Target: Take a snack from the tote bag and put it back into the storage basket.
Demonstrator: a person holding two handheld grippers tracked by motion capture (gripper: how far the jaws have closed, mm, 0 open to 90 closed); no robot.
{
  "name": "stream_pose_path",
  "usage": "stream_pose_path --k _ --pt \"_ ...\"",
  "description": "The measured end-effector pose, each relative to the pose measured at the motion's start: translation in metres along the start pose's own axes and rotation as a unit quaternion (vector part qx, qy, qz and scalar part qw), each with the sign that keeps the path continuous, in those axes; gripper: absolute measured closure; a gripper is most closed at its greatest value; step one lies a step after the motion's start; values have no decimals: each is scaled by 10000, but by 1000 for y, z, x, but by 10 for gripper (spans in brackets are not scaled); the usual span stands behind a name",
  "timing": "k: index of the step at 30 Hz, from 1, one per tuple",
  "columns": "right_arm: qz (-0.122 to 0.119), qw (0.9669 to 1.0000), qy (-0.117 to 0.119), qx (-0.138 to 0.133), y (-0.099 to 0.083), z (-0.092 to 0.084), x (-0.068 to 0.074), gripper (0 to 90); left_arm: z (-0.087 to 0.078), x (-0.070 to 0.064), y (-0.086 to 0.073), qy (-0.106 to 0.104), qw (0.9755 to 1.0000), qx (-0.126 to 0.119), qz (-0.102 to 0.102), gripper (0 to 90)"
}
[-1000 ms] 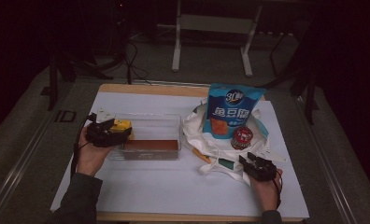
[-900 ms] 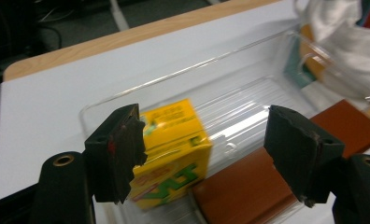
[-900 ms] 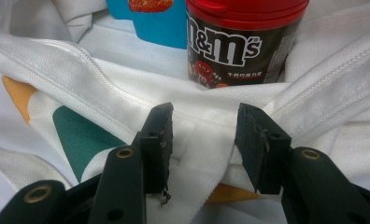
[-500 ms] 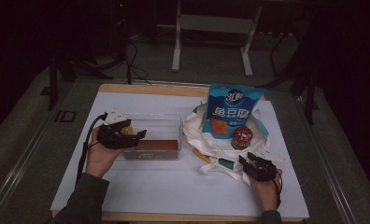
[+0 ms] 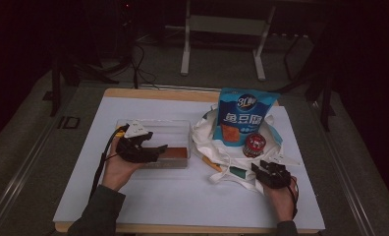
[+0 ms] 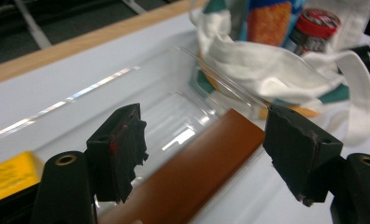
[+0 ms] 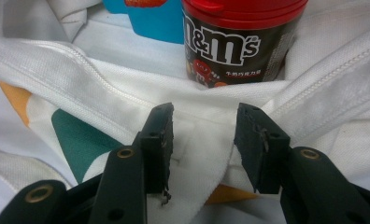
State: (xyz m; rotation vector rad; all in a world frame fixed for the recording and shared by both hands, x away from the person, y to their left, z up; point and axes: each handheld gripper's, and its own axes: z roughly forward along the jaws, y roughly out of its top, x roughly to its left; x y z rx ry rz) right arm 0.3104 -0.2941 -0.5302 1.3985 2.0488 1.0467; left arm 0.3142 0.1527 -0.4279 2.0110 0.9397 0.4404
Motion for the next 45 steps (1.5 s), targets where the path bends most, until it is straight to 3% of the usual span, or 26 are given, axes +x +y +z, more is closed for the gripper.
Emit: stream_pose_path --k 4,10,16,22,28,34,36,39,45 --pt "-16 10000 -56 5 1 1 1 540 3 -8 -3 -91 9998 27 185 275" --pt "-165 9991 -232 302 8 2 7 536 7 -17 -7 -107 9994 62 309 273" --pt "-106 9989 -156 422 11 3 5 533 14 -29 -11 -290 9984 -13 490 324" --pt "-267 9984 -105 488 16 2 4 551 21 -35 -19 -691 9951 -477 513 463" --pt "-300 9984 -83 476 20 -2 2 577 30 -44 -28 -746 9939 -414 704 473" --pt "-423 9982 3 436 30 -6 2 597 40 -53 -35 -735 9939 -318 754 485" --pt "-516 9978 7 406 35 -9 4 602 45 -56 -37 -628 9945 -119 836 497" --pt "-563 9978 23 337 42 -13 4 614 53 -60 -43 -744 9939 -118 800 518" --pt "-567 9977 31 359 52 -19 -2 663 66 -68 -56 -763 9917 -69 1032 519"
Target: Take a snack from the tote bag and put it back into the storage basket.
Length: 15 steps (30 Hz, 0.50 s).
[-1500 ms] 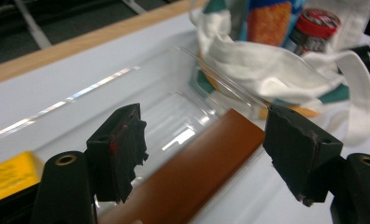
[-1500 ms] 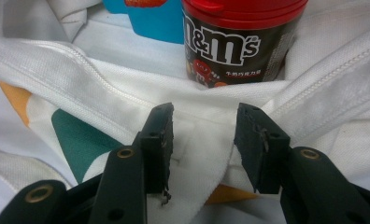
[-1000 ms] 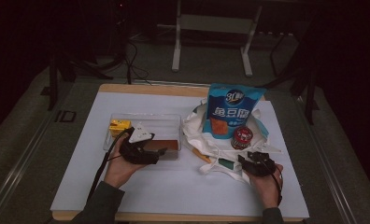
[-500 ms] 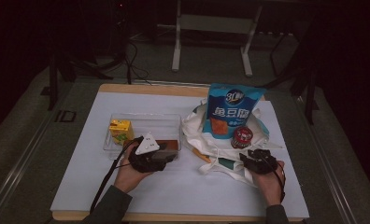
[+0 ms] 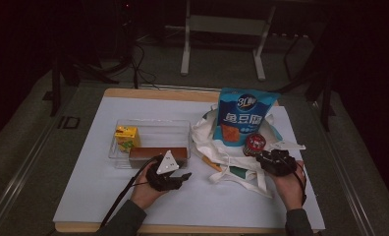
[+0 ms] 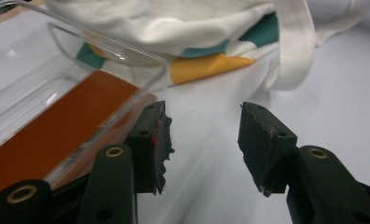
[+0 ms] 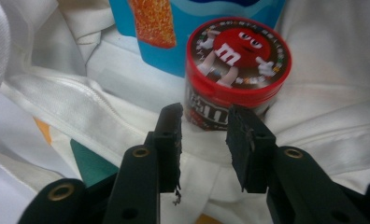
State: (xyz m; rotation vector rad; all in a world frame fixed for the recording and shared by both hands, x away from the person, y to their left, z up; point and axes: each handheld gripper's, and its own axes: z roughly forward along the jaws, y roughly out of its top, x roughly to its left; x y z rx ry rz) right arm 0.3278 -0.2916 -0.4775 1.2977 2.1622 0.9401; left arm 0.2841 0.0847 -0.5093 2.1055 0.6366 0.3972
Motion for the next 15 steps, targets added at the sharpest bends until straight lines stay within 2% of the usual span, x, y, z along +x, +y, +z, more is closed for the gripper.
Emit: stream_pose_path --k 5,8,12,15 --pt "-143 9999 -24 12 10 -2 -3 665 8 -2 -10 -99 9999 68 -53 519" --pt "-226 9995 -224 74 17 -3 -3 638 12 -2 -16 -99 9998 137 -146 514" --pt "-202 9997 -131 62 26 -4 -7 623 18 -1 -23 -219 9993 166 -268 501" --pt "-122 9999 -71 21 31 -5 -11 604 18 -1 -23 -165 9993 190 -275 502"
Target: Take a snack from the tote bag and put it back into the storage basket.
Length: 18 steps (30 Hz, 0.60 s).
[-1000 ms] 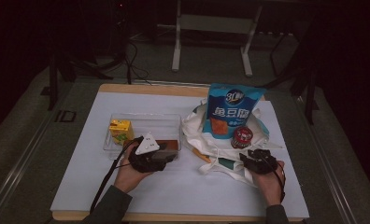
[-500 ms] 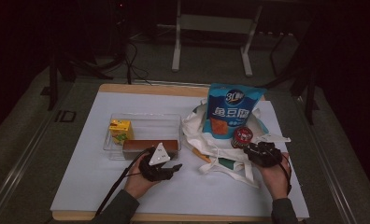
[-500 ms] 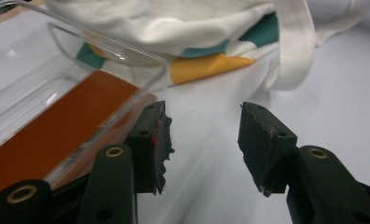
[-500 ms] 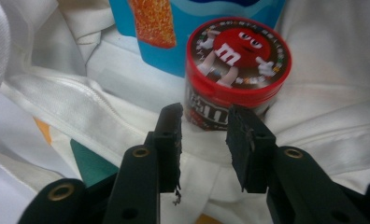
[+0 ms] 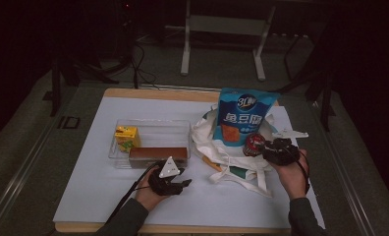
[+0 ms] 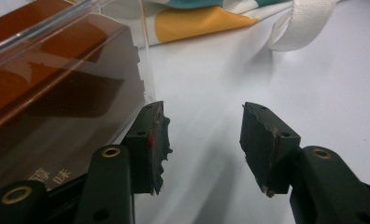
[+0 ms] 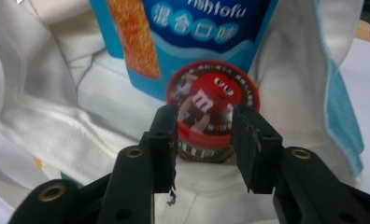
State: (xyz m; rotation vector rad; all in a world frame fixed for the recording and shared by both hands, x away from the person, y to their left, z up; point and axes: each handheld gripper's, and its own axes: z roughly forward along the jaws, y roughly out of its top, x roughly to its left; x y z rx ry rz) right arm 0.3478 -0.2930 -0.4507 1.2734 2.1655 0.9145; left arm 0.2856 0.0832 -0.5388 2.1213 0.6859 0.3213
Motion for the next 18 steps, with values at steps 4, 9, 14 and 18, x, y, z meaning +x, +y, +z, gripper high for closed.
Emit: stream_pose_path --k 4,9,14,18 --pt "104 9999 41 -61 5 2 -5 570 0 1 0 11 10000 -16 -41 504" --pt "141 9998 56 -141 12 2 -9 530 0 1 -1 -34 10000 -8 -87 498" --pt "241 9992 152 -277 21 -1 -16 500 0 2 -1 -87 9999 -7 -73 488" --pt "228 9991 142 -322 30 -2 -20 488 0 3 -1 -135 9998 -13 -140 475"
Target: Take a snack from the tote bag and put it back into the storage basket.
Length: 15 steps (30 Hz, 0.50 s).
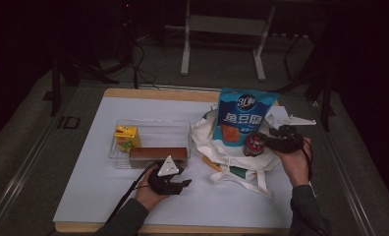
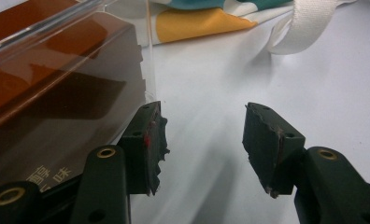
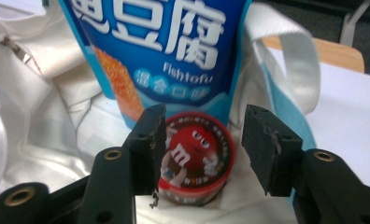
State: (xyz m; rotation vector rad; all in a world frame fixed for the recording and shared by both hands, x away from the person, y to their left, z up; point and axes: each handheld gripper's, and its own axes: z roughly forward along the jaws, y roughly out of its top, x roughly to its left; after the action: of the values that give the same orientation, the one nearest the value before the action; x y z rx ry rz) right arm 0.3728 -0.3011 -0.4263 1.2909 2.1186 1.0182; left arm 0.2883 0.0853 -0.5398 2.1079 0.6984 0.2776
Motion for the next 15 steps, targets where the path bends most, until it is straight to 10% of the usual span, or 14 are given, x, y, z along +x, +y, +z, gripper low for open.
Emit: stream_pose_path --k 15 --pt "-18 10000 55 -13 29 7 -4 386 -1 0 -1 -31 10000 -51 3 472"
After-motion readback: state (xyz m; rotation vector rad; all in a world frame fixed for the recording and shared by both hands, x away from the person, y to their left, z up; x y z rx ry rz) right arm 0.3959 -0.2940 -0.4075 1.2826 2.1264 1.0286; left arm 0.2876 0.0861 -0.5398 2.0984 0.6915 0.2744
